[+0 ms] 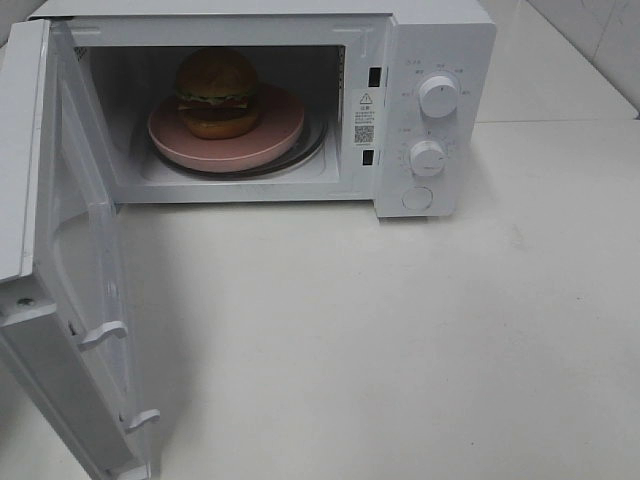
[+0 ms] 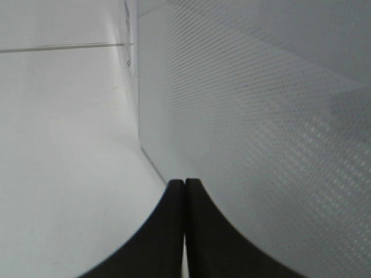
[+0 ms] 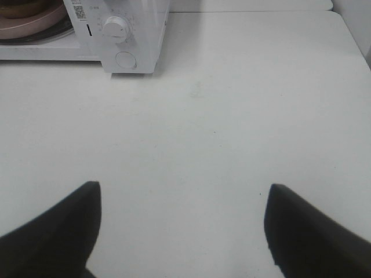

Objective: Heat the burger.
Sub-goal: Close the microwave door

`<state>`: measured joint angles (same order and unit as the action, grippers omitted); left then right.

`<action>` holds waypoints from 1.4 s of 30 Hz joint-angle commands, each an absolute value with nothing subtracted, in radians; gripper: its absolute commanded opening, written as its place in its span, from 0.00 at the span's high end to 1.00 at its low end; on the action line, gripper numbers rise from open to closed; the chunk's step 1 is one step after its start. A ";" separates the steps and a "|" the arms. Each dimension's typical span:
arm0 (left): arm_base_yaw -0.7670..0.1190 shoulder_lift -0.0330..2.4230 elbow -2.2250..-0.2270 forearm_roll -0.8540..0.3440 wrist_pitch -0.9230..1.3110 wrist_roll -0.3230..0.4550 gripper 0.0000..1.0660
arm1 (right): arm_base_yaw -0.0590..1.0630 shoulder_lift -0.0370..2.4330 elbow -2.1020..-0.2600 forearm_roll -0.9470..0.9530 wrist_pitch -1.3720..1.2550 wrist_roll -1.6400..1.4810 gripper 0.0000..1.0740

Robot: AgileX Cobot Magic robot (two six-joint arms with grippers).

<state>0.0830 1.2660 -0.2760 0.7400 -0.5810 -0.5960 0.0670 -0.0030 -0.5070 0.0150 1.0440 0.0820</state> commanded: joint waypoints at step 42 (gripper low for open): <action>-0.532 1.713 -0.727 0.131 -0.592 -0.332 1.00 | 0.061 -0.030 -0.506 0.020 1.038 0.082 0.30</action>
<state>-0.5080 1.7020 -0.7070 0.2040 -0.5990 -0.3740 0.0670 -0.0030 -0.5070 0.0160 1.0440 0.0820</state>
